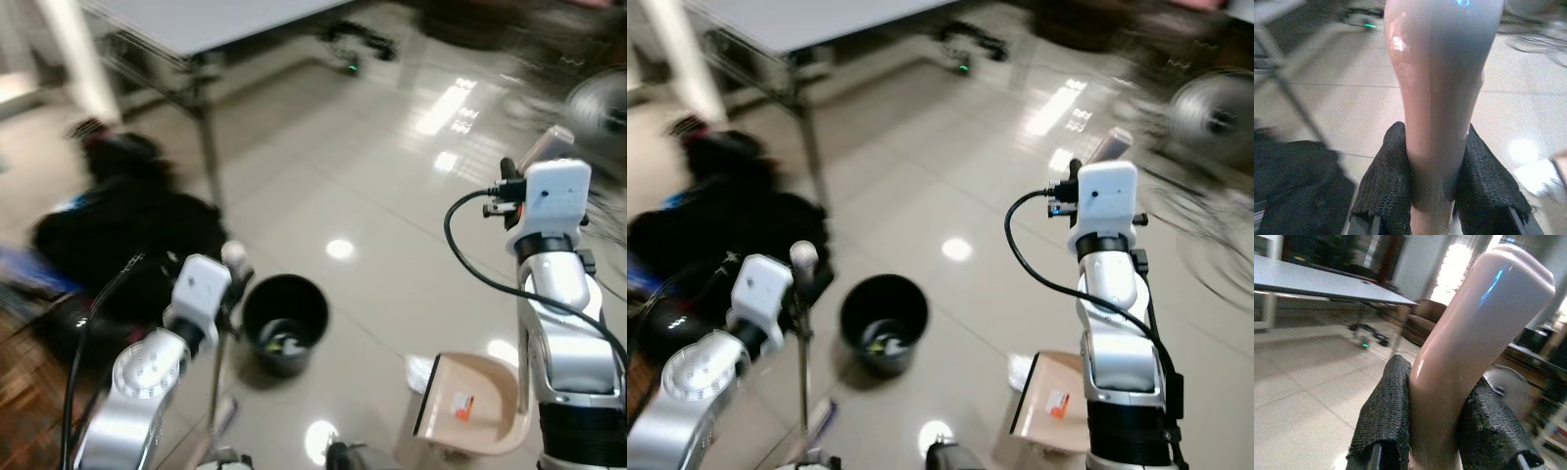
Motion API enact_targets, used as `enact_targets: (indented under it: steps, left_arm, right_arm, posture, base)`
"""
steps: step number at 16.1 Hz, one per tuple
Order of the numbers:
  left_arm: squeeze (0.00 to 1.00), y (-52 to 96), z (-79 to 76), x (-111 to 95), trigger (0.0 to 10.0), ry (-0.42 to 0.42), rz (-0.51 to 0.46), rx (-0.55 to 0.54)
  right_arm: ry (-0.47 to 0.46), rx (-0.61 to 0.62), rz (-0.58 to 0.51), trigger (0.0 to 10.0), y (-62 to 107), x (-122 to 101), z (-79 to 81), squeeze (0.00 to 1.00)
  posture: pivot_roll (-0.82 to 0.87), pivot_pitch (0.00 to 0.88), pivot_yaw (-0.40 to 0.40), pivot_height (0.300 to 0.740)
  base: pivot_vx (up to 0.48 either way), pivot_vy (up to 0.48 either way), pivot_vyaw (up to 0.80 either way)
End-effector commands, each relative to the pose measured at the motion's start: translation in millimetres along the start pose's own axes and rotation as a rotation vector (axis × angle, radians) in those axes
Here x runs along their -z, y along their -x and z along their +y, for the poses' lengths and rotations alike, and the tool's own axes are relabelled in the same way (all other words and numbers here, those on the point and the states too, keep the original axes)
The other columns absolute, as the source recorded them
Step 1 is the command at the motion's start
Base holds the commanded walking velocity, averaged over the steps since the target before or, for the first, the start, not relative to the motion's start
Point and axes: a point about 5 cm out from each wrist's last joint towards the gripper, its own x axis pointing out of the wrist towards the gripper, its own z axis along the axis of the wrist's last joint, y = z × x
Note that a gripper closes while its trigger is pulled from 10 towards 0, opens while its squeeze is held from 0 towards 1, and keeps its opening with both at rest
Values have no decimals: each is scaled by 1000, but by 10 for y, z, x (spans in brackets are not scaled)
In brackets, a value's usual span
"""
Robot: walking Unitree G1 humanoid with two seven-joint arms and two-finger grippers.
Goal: Sweep floor
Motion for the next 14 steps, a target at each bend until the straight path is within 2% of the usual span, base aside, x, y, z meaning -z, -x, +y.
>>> enact_targets:
  steps: [1, 3, 7, 9, 12, 14]
  left_arm:
    - [0, 23, -48, -52, 10000, -12, -22, 31]
    - [0, 46, -72, -55, 10000, 1, -27, 47]
    - [0, 57, -78, -65, 10000, 13, -45, 47]
    - [0, 41, -104, -145, 10000, 34, -119, 66]
    - [0, 27, -192, -233, 10000, 49, -150, 143]
    - [0, 24, -200, -257, 10000, 72, -174, 143]
  right_arm:
    - [-10, 25, -69, 10000, -24, -91, 5, 0]
    - [-29, 1, -83, 10000, -12, -97, 79, 0]
    - [-125, -44, -74, 10000, 33, -104, 244, 0]
    - [-157, -64, -67, 10000, 62, -99, 331, 0]
    - [-181, -70, -58, 10000, 86, -97, 375, 0]
    - [-186, -80, -55, 10000, 97, -97, 391, 0]
  posture:
    - [145, 77, -92, 740]
    - [147, 78, -93, 740]
    - [150, 81, -96, 740]
    - [148, 88, -95, 740]
    - [144, 88, -92, 740]
    - [141, 87, -95, 740]
  base:
    - [0, 0, -800]
    - [0, 0, -800]
    - [0, 0, -800]
    - [0, 0, -800]
    - [0, 0, -800]
    - [0, 0, -800]
